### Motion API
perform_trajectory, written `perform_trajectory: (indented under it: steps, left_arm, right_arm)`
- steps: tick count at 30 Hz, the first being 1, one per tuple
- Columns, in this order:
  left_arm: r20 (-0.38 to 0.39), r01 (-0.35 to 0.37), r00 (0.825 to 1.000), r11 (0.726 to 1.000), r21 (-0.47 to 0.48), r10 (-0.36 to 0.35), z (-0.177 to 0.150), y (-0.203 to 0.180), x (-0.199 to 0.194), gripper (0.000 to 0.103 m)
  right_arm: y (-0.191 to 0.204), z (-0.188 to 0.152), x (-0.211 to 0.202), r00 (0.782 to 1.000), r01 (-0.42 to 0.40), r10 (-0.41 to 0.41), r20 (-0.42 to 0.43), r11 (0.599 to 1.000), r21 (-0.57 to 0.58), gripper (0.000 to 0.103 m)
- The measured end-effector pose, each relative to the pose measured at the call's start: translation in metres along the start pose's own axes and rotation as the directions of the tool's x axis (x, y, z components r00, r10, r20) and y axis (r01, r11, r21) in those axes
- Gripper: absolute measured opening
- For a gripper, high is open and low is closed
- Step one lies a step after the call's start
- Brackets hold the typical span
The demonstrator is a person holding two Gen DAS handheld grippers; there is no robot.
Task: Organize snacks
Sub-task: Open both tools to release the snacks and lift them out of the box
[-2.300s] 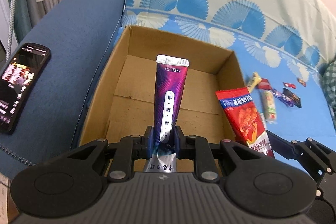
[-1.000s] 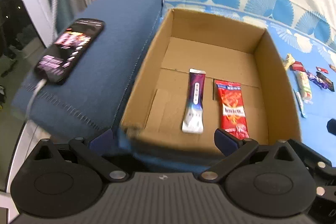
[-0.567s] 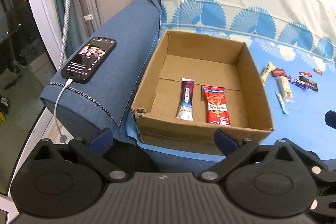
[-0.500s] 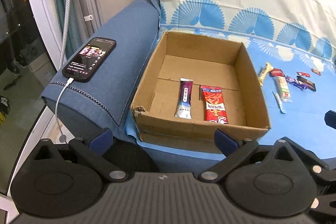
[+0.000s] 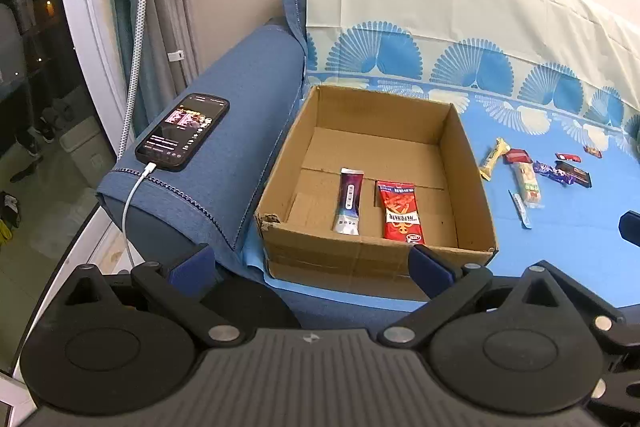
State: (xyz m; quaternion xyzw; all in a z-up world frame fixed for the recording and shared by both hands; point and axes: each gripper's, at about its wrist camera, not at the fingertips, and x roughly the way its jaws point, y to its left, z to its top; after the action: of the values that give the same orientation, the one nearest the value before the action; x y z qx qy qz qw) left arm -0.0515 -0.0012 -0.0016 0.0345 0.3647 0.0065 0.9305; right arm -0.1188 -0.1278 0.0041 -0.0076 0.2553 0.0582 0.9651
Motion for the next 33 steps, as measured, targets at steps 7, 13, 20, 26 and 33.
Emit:
perform_trajectory:
  steps: [7,13,20,26,33]
  left_arm:
    - [-0.001,0.005,1.000,1.000,-0.006,-0.005,0.000,0.003,0.001,0.103]
    - [-0.005,0.009,1.000,1.000,-0.010,-0.009,-0.002,0.003,0.003,0.103]
    - [-0.019,0.008,1.000,1.000,-0.012,-0.008,-0.002,0.003,0.007,0.103]
    - [-0.033,0.000,0.999,1.000,0.001,0.000,-0.001,0.001,0.012,0.103]
    - [-0.057,-0.027,0.998,0.999,0.037,0.029,0.004,-0.009,0.021,0.103]
  right_arm:
    - [0.003,0.000,0.002,1.000,0.003,-0.003,-0.008,1.000,-0.010,0.101]
    - [0.004,0.001,0.005,1.000,0.003,-0.004,-0.020,1.000,-0.012,0.101]
    - [0.004,0.001,0.010,1.000,0.000,-0.001,-0.031,1.000,-0.013,0.101]
    - [-0.001,0.000,0.014,0.999,-0.008,0.008,-0.037,1.000,0.002,0.101]
    - [-0.014,-0.004,0.023,0.999,-0.022,0.024,-0.045,0.999,0.048,0.101]
